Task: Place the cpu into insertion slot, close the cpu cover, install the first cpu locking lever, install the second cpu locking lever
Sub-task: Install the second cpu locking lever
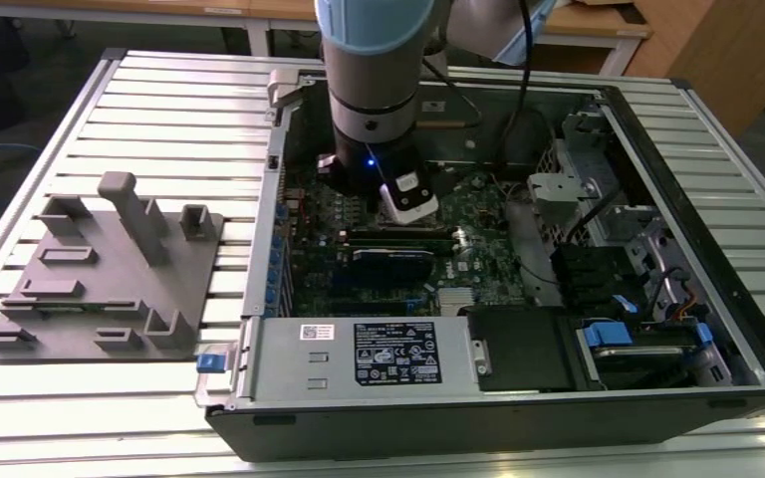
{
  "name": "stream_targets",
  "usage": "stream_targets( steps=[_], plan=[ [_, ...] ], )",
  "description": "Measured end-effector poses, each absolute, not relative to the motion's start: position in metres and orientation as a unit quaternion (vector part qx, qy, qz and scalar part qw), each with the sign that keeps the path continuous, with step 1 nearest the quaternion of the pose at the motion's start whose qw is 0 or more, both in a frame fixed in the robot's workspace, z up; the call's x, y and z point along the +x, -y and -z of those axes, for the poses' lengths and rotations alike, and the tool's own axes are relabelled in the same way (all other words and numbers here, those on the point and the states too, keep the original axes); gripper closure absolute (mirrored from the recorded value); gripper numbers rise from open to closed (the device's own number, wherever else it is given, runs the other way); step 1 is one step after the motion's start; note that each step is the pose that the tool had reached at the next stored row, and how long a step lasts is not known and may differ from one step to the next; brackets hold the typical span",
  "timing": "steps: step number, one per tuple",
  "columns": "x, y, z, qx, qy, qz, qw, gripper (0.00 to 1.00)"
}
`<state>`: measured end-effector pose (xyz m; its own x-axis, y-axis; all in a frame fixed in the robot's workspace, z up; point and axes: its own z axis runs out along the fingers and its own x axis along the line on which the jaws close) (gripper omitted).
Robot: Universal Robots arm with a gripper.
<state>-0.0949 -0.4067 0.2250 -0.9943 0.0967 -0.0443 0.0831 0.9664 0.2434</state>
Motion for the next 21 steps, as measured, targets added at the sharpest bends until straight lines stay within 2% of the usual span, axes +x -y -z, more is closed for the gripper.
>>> stream_targets(
  steps=[8,13,18,21],
  plan=[
    [-0.095,0.406,-0.243,0.046,-0.992,-0.118,0.028,0.9],
    [-0.095,0.405,-0.244,0.046,-0.995,-0.083,0.03,0.9],
    [-0.095,0.405,-0.251,0.047,-0.995,-0.079,0.031,0.9],
    [-0.093,0.405,-0.251,0.047,-0.996,-0.07,0.031,0.9]
  ],
)
